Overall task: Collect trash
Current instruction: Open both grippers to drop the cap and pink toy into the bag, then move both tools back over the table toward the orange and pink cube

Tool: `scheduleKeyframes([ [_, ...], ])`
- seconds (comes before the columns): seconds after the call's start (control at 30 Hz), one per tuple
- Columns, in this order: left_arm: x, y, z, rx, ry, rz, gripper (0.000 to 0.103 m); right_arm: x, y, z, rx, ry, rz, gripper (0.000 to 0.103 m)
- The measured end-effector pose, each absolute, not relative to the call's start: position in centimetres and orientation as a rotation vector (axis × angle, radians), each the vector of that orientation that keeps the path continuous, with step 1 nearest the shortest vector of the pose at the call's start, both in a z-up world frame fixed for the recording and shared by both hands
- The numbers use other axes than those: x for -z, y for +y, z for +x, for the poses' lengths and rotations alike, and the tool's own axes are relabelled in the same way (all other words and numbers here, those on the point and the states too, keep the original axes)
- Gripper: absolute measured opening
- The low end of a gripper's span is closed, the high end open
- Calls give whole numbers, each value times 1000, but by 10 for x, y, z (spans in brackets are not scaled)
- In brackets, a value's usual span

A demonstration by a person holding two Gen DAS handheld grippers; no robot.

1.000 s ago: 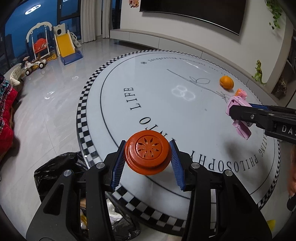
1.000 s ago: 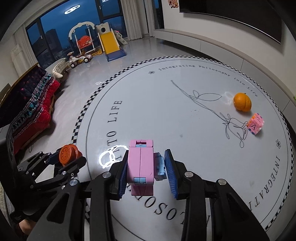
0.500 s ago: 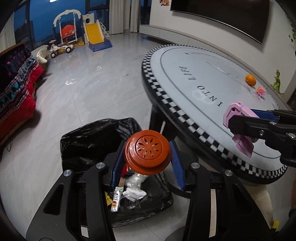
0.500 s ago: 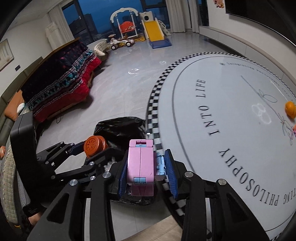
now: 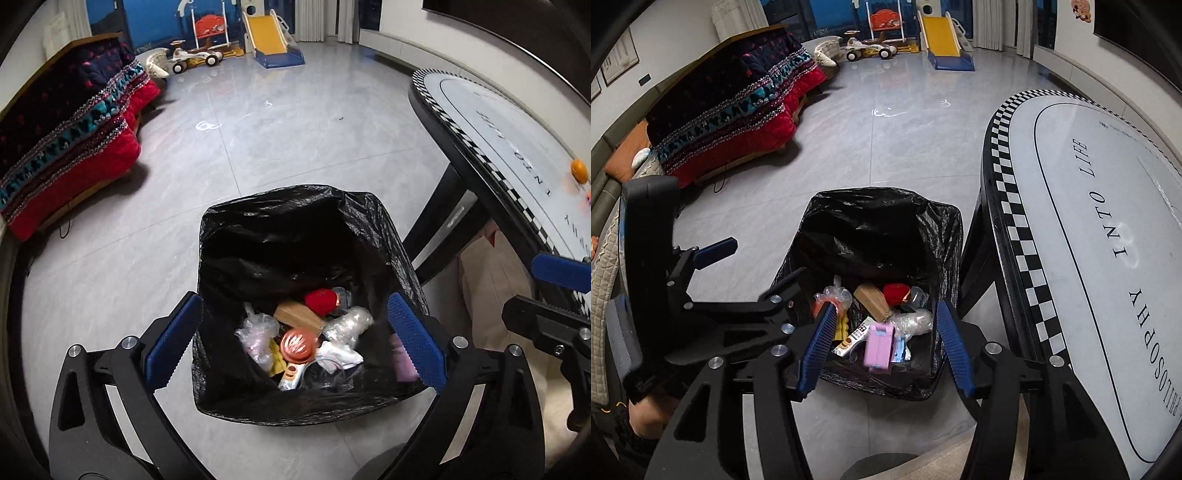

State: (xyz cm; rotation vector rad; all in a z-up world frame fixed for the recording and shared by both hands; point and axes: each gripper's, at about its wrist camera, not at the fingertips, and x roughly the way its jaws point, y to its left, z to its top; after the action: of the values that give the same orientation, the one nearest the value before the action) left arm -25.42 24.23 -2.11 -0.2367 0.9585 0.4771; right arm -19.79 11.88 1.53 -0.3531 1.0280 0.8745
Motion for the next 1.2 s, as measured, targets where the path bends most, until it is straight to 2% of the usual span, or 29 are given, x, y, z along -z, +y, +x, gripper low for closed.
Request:
scheduleKeyframes([
  [0.13,21,245,-255,-474,955,-249,97,-17,111,-197,-871,1028,-328,58],
  [0.3,22,239,-249,-447,962,-250,97,-17,101,-191,-861,1042,-283,67],
  [0.63,10,216,-233,-385,950,-215,97,-23,74,-175,-837,1046,-212,67],
  [0.8,-3,202,-213,-332,933,-203,97,-30,53,-159,-801,1033,-171,67],
  [0.93,-18,187,-193,-284,911,-188,97,-38,31,-142,-751,999,-143,73],
  [1.2,-44,140,-138,-176,887,-114,97,-48,-26,-94,-631,977,-67,73],
])
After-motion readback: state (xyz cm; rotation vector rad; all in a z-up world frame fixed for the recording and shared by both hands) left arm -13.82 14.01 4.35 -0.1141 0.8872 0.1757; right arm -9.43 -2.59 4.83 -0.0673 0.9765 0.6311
